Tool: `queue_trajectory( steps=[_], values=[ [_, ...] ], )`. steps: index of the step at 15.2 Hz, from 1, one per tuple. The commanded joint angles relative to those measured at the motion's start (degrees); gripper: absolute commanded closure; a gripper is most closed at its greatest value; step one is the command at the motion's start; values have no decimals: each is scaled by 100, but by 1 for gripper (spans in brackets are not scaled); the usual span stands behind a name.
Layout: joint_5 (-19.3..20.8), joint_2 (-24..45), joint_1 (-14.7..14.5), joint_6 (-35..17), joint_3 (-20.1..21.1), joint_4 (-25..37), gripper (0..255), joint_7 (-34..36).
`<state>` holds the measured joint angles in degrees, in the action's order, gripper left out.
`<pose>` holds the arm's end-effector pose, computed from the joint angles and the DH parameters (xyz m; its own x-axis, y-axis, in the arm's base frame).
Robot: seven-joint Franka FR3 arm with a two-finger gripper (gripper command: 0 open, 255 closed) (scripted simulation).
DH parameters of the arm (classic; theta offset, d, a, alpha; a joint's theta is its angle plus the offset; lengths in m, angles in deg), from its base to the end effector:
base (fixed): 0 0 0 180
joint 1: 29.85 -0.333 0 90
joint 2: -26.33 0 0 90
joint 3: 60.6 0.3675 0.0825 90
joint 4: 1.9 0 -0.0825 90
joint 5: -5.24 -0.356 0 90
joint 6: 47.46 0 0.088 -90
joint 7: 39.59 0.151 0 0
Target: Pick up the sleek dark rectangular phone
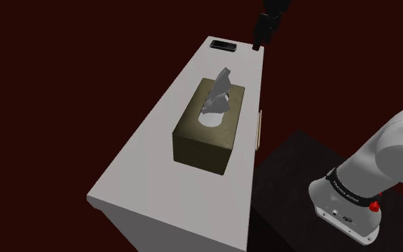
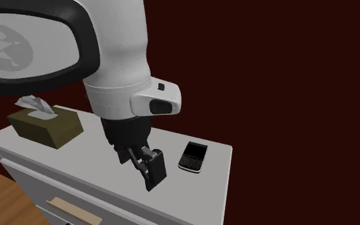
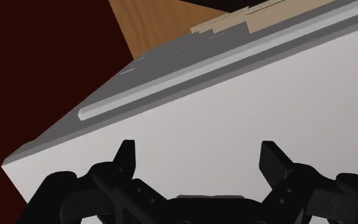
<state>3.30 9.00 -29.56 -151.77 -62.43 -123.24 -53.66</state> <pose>0.4233 -0.0129 0.5518 0.9797 0.2000 0.0150 0.2005 -0.9789 -0.0399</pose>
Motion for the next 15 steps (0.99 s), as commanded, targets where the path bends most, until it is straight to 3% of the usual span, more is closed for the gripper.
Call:
queue_trajectory(
  steps=[1, 9, 15],
  values=[
    [29, 468, -9, -36, -32, 428, 0, -173],
    [85, 2348, -14, 126, -64, 2474, 0, -765],
    [84, 2417, -13, -243, -60, 2175, 0, -784]
  ],
)
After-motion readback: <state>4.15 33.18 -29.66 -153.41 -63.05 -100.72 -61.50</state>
